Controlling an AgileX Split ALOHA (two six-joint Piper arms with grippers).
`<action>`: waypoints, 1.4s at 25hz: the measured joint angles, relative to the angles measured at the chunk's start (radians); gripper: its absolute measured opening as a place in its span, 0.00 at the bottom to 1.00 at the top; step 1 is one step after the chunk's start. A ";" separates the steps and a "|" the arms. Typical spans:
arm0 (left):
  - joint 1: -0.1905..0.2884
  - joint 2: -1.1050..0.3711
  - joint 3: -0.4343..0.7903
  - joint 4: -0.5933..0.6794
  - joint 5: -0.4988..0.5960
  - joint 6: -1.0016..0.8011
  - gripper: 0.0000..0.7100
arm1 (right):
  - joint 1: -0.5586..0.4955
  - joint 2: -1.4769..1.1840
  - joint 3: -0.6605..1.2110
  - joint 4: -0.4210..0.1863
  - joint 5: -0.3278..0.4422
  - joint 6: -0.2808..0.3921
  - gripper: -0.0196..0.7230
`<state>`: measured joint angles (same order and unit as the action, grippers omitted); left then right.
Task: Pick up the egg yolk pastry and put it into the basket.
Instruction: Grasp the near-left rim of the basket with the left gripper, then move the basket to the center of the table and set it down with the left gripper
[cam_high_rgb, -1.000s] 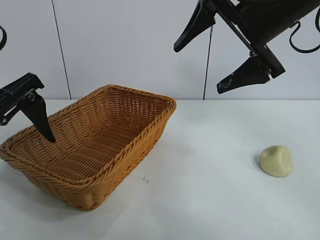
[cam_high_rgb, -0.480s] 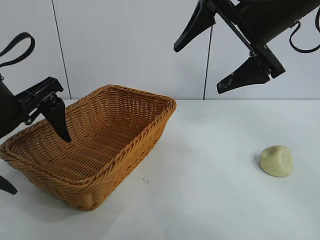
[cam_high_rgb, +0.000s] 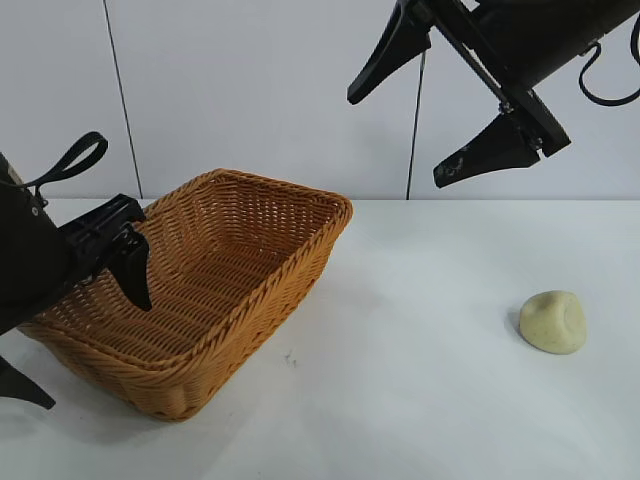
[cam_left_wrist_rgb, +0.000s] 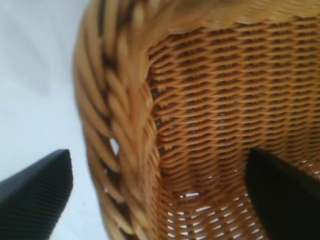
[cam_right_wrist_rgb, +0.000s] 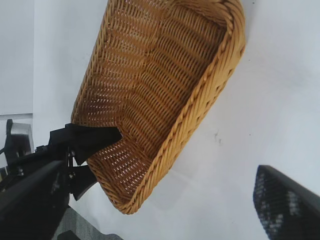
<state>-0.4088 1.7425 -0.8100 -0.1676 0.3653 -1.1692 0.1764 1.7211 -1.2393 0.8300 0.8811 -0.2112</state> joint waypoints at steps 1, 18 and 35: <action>0.000 0.007 0.000 0.001 -0.005 0.000 0.97 | 0.000 0.000 0.000 0.000 0.000 0.000 0.96; 0.000 0.023 0.002 0.009 0.025 -0.001 0.24 | 0.000 0.000 0.000 0.000 0.000 0.004 0.96; 0.145 0.010 -0.222 -0.124 0.249 0.459 0.15 | 0.000 0.000 0.000 -0.001 0.001 0.005 0.96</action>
<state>-0.2636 1.7529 -1.0317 -0.2914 0.6145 -0.7100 0.1764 1.7211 -1.2393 0.8289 0.8820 -0.2061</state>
